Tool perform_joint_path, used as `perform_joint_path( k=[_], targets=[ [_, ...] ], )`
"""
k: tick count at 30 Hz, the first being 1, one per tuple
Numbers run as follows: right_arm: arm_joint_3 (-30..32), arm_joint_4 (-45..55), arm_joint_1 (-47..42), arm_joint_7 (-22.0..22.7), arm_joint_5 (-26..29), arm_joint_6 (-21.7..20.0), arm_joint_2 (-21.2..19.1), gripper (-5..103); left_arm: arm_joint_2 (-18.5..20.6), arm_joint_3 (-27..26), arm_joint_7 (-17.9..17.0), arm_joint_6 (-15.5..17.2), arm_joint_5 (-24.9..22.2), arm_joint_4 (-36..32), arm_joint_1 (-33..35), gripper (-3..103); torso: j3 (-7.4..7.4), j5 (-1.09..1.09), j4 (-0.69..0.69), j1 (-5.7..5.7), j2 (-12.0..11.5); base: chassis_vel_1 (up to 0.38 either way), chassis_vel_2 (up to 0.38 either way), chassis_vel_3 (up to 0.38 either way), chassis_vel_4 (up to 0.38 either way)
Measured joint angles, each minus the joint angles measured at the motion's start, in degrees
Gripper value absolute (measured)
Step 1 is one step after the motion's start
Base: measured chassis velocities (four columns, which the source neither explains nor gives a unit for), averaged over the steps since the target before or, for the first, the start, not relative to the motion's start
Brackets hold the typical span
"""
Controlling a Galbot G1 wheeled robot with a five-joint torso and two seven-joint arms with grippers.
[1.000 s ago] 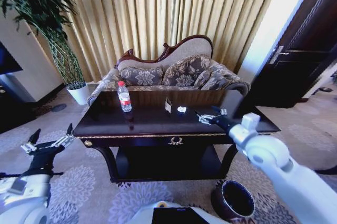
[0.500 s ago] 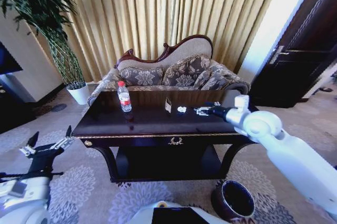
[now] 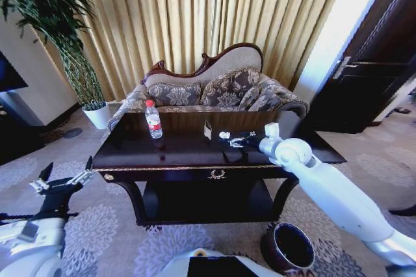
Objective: Move to the front of the table and place the trash on the table into the trash bin.
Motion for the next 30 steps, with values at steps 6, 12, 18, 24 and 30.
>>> perform_joint_path(
  k=[6, 12, 18, 24, 30],
  targets=[
    [-1.96, -0.75, 1.59, 0.08, -0.06, 0.16, 0.44, 100, -0.53, 2.09, 0.01, 0.0, 1.44, -0.48, -0.05, 100, 0.0, 0.0, 0.0, 0.0, 0.0, 0.0, 0.0, 0.0, 0.0],
    [-3.88, -2.37, 3.61, 0.12, -0.03, 0.33, 0.99, 100, -0.62, 2.31, -0.01, 0.12, 1.59, -0.9, -0.04, 100, 0.0, 0.0, 0.0, 0.0, 0.0, 0.0, 0.0, 0.0, 0.0],
    [-5.87, -4.72, 5.85, 0.13, -0.39, 0.61, 2.21, 100, -0.65, 2.02, -0.06, 0.14, 1.56, -1.12, 0.15, 100, 0.0, 0.0, 0.0, 0.0, 0.0, 0.0, 0.0, 0.0, 0.0],
    [-7.0, -6.52, 6.65, 0.13, -1.5, 1.73, 2.85, 100, -0.67, 1.97, -0.11, 0.17, 1.47, -1.38, 0.1, 100, 0.0, 0.0, 0.0, 0.0, 0.0, 0.0, 0.0, 0.0, 0.0],
    [-7.33, -7.35, 6.82, 0.12, -2.44, 2.14, 3.05, 98, -0.6, 2.17, -0.2, 0.52, 1.3, -1.57, -0.1, 100, 0.0, 0.0, 0.0, 0.0, 0.0, 0.0, 0.0, 0.0, 0.0]
  ],
)
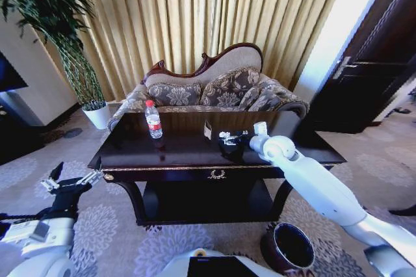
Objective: Move to the front of the table and place the trash on the table into the trash bin.
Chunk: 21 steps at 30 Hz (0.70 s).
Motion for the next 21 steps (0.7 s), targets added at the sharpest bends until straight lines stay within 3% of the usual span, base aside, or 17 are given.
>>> perform_joint_path(
  k=[2, 5, 8, 9, 10, 12, 16, 19, 21],
  targets=[
    [0.0, 0.0, -0.09, 0.0, -0.15, 0.04, -0.03, 93, 0.03, 0.07, -0.03, 0.28, -0.04, 0.0, -0.05, 100, 0.0, 0.0, 0.0, 0.0, 0.0, 0.0, 0.0, 0.0, 0.0],
    [0.02, 0.08, -0.64, 0.04, -0.61, 0.12, -0.24, 77, 0.13, 0.26, -0.07, 0.6, -0.13, -0.02, -0.18, 100, 0.0, 0.0, -0.01, 0.0, 0.0, 0.0, 0.0, 0.0, 0.0],
    [0.03, 0.15, -0.78, 0.06, -0.7, 0.15, -0.32, 71, 0.13, 0.29, -0.07, 0.63, -0.15, -0.02, -0.18, 100, 0.0, 0.0, 0.0, 0.0, 0.0, 0.0, 0.0, 0.0, 0.0],
    [0.05, 0.2, -0.86, 0.08, -0.8, 0.23, -0.36, 66, 0.08, 0.29, -0.08, 0.63, -0.15, -0.02, -0.18, 100, 0.0, 0.0, 0.0, 0.0, 0.0, 0.0, 0.0, 0.0, 0.0],
    [0.06, 0.3, -0.86, 0.1, -0.86, 0.35, -0.37, 49, -0.05, 0.2, -0.1, 0.64, -0.17, -0.04, -0.13, 100, 0.0, 0.0, 0.0, 0.0, 0.0, 0.0, 0.0, 0.0, 0.0],
    [0.05, 0.35, -0.87, 0.1, -0.86, 0.37, -0.37, 49, -0.06, 0.16, -0.1, 0.64, -0.18, -0.04, -0.11, 100, 0.0, 0.0, 0.0, 0.0, 0.0, 0.0, 0.0, 0.0, 0.0],
    [0.04, 0.57, -1.0, 0.13, -0.88, 0.52, -0.43, 28, -0.08, 0.11, -0.1, 0.64, -0.2, -0.04, -0.09, 100, 0.0, 0.0, 0.0, 0.0, 0.0, 0.0, 0.0, 0.0, 0.0],
    [0.07, 0.63, -1.22, 0.13, -0.91, 0.62, -0.49, 23, -0.07, 0.11, -0.1, 0.63, -0.21, -0.04, -0.09, 100, 0.0, 0.0, 0.0, 0.0, 0.0, 0.0, 0.0, 0.0, 0.0],
    [0.27, 0.67, -1.49, 0.14, -0.93, 0.72, -0.53, 12, 0.0, 0.11, -0.1, 0.62, -0.22, -0.04, -0.09, 100, 0.0, 0.0, 0.0, 0.0, 0.0, 0.0, 0.0, 0.0, 0.0]
  ],
)
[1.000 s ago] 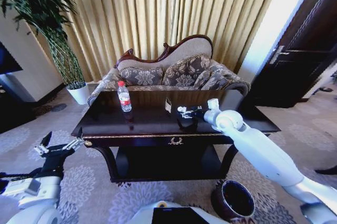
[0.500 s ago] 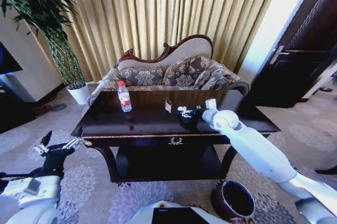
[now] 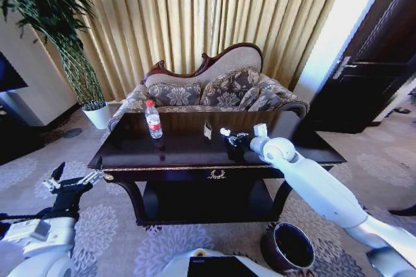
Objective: Move to the front of the table and place the trash on the table into the trash bin.
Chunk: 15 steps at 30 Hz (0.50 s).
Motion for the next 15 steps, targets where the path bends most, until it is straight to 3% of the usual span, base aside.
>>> perform_joint_path(
  k=[4, 15],
  targets=[
    [0.36, 0.06, -0.58, 0.01, -0.05, 0.3, -0.09, 1, 0.08, -0.01, 0.0, -0.01, 0.0, 0.0, 0.05, 100, 0.0, 0.0, 0.0, 0.0, 0.0, 0.0, 0.0, 0.0, 0.0],
    [1.41, 0.63, -1.6, 0.0, -0.08, 1.22, -0.37, 0, 0.03, 0.08, 0.0, -0.05, 0.0, 0.0, 0.15, 100, 0.0, 0.0, 0.0, 0.0, 0.0, 0.0, 0.0, 0.0, 0.0]
  ],
)
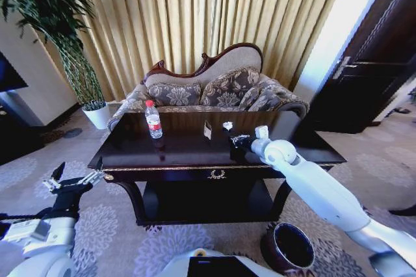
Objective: Move to the front of the table and place the trash on the table into the trash bin.
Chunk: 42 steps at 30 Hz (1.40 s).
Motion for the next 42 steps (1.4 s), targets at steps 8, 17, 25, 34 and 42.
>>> perform_joint_path(
  k=[8, 17, 25, 34, 42],
  targets=[
    [-1.16, -1.17, 4.47, -0.68, 0.94, 2.25, -0.6, 21, 0.05, 0.0, 0.02, -0.06, 0.0, 0.01, 0.12, 100, 0.0, 0.0, -0.01, 0.0, 0.0, 0.0, 0.0, 0.0, 0.0],
    [-5.38, -3.91, 10.37, -0.85, 1.43, 2.22, 0.27, 49, -0.09, -0.29, 0.03, -0.08, -0.03, 0.02, 0.45, 100, 0.0, 0.0, 0.01, 0.0, 0.0, 0.0, 0.0, 0.0, 0.0],
    [-7.74, -5.8, 12.64, -2.28, 1.49, 1.43, 0.54, 81, -0.16, 0.66, 0.03, -0.06, -0.04, 0.02, 0.34, 100, 0.0, 0.0, -0.01, 0.01, 0.0, 0.0, 0.0, 0.0, 0.0],
    [-9.02, -8.03, 14.14, -2.37, 1.45, 1.27, 2.46, 100, -0.15, 0.55, 0.02, -0.02, -0.02, 0.02, 0.39, 100, 0.0, 0.0, 0.01, 0.01, 0.0, 0.0, 0.0, 0.0, 0.0],
    [-9.61, -9.57, 14.99, -2.37, 1.41, 1.25, 3.05, 100, -0.2, 0.5, 0.05, -0.03, -0.02, 0.02, 0.26, 100, 0.0, 0.0, 0.0, 0.01, 0.0, 0.0, 0.0, 0.0, 0.0]
  ],
)
